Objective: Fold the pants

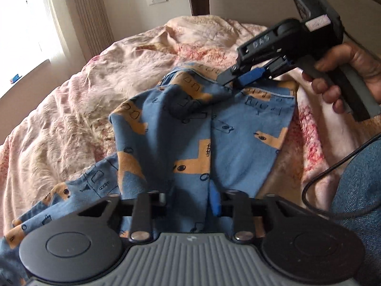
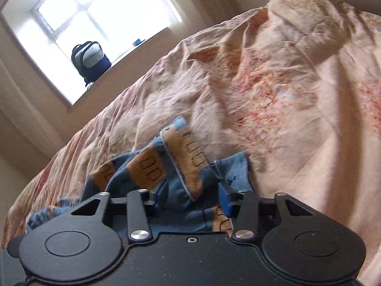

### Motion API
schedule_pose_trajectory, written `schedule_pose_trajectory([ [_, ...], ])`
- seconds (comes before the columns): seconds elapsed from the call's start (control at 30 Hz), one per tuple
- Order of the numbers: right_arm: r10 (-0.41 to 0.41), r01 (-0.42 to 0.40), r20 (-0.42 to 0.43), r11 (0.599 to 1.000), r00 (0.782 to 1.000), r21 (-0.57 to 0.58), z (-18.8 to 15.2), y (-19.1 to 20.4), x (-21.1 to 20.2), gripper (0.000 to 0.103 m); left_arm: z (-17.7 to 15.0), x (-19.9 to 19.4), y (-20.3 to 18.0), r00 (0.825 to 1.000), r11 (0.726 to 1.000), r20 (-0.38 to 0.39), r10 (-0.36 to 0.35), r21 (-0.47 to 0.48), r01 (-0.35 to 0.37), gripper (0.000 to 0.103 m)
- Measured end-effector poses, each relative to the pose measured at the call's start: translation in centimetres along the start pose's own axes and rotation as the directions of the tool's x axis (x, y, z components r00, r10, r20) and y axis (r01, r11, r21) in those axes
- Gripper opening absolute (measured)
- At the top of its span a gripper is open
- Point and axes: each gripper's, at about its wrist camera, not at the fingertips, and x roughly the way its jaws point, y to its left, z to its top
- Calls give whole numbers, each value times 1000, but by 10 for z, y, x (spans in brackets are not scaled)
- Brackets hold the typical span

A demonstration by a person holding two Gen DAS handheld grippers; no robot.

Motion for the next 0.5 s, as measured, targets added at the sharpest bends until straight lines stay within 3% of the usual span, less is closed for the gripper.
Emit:
schedule_pose_trajectory([
  [0.17,-25,25,25,1000,999,13,-3,-2,-10,49,3,1,3,1000,1000,-14,-21,-2,21,39],
  [0.2,-32,32,23,999,999,13,-2,-2,-8,50,3,2,3,1000,1000,-18,-21,2,21,38],
  [0.23,-37,36,26,999,999,22,0,-3,-6,48,3,3,4,1000,1000,-23,-21,-1,21,28],
  [0.27,-43,42,33,999,999,27,2,-2,-4,43,3,3,4,999,1000,-25,-22,-10,22,7],
  [0.33,-63,63,37,998,997,6,8,0,-1,4,6,2,6,999,1000,-31,-15,-26,14,2],
  [0.5,-9,11,103,1000,995,-25,17,4,-40,2,12,-21,18,998,997,27,-50,-54,52,1],
])
